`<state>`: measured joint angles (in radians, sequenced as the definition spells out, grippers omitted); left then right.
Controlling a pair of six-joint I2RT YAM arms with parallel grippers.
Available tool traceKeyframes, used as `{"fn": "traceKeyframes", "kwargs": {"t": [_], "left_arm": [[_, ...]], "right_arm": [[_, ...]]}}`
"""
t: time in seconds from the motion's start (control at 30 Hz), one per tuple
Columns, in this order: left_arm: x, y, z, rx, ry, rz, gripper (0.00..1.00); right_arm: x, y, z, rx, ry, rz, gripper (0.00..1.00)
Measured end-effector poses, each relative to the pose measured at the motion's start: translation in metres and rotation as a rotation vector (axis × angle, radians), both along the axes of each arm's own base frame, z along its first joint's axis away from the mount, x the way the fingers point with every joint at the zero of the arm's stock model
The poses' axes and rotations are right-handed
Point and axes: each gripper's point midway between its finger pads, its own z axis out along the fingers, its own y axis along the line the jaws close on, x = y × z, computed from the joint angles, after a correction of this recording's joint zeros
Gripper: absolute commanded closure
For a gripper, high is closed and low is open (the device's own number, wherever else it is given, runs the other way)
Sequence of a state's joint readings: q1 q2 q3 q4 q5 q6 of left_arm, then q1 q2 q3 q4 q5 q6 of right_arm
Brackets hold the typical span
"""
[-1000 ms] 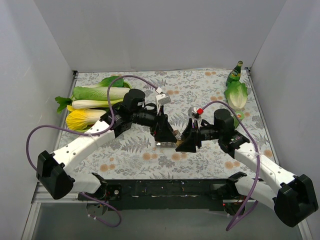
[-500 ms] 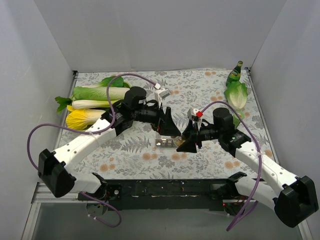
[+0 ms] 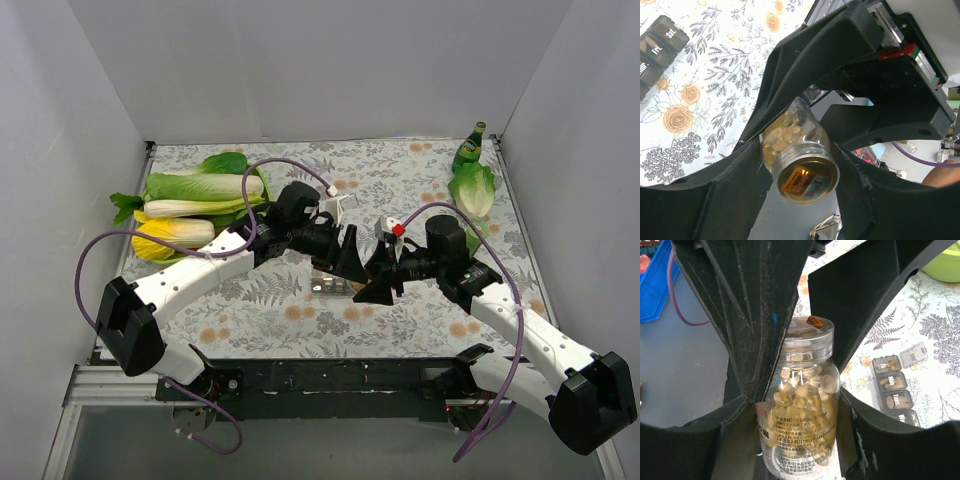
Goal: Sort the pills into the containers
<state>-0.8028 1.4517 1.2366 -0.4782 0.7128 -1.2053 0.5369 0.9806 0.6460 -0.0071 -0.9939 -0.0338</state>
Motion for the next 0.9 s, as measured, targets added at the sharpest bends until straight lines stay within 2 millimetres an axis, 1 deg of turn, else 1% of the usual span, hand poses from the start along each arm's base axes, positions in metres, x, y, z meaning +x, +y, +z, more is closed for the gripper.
{"fn": "traceKeyframes", "kwargs": {"t": [0.07, 0.1, 0.13, 0.17, 0.23, 0.27, 0.33, 0.4, 0.43, 0.5, 0.53, 0.6, 0.63, 0.7, 0.73, 0.8, 0.83, 0.9], "left_arm": [[-0.002, -0.001, 0.0, 0.008, 0.003, -0.003, 0.54], [-0.002, -0.002, 0.0, 0.014, 0.002, -0.003, 0.59], [-0.002, -0.002, 0.0, 0.023, 0.003, -0.002, 0.71], [-0.002, -0.003, -0.001, 0.03, 0.005, 0.0, 0.77], [-0.002, -0.004, -0.002, 0.041, 0.009, -0.003, 0.84], [-0.002, -0.004, -0.003, 0.046, 0.013, -0.005, 0.92], [-0.003, -0.004, -0.004, 0.054, 0.018, -0.008, 0.99], [-0.003, -0.004, -0.005, 0.059, 0.021, -0.01, 1.0], [-0.004, -0.004, -0.005, 0.061, 0.022, -0.01, 1.0], [-0.004, -0.004, -0.006, 0.065, 0.024, -0.01, 1.0], [-0.004, -0.003, -0.006, 0.066, 0.024, -0.01, 1.0], [-0.004, -0.003, -0.006, 0.068, 0.024, -0.006, 1.0], [-0.004, -0.003, -0.006, 0.068, 0.023, -0.003, 1.0], [-0.003, -0.003, -0.006, 0.068, 0.021, 0.003, 1.0], [-0.003, -0.004, -0.006, 0.067, 0.022, 0.005, 1.0], [-0.004, -0.003, -0.006, 0.063, 0.024, 0.014, 1.0], [-0.003, -0.002, -0.008, 0.064, 0.027, 0.022, 1.0], [-0.004, 0.001, -0.012, 0.073, 0.041, 0.035, 1.0]], "right_arm": [[0.0, 0.0, 0.0, -0.002, 0.0, -0.002, 0.99], [0.0, 0.0, -0.001, -0.004, 0.002, -0.003, 0.99], [0.0, 0.0, -0.001, -0.005, 0.004, -0.004, 0.99], [0.0, 0.0, -0.002, -0.007, 0.007, -0.004, 0.99], [0.0, -0.001, -0.003, -0.012, 0.011, -0.006, 0.99], [0.0, -0.001, -0.004, -0.015, 0.013, -0.007, 0.99], [-0.001, -0.002, -0.005, -0.021, 0.017, -0.009, 0.98], [-0.001, -0.002, -0.006, -0.024, 0.017, -0.008, 0.92], [-0.001, -0.002, -0.007, -0.025, 0.018, -0.008, 0.82], [-0.001, -0.002, -0.007, -0.027, 0.017, -0.008, 0.72], [-0.001, -0.002, -0.007, -0.027, 0.017, -0.009, 0.65], [-0.001, -0.002, -0.007, -0.027, 0.017, -0.009, 0.56], [-0.001, -0.002, -0.007, -0.027, 0.017, -0.009, 0.49], [-0.001, -0.002, -0.007, -0.027, 0.016, -0.009, 0.43], [-0.001, -0.002, -0.007, -0.026, 0.016, -0.008, 0.36], [-0.001, -0.002, -0.007, -0.027, 0.017, -0.009, 0.31], [-0.001, -0.002, -0.007, -0.027, 0.015, -0.011, 0.25], [0.0, -0.002, -0.006, -0.024, 0.008, -0.012, 0.22]]}}
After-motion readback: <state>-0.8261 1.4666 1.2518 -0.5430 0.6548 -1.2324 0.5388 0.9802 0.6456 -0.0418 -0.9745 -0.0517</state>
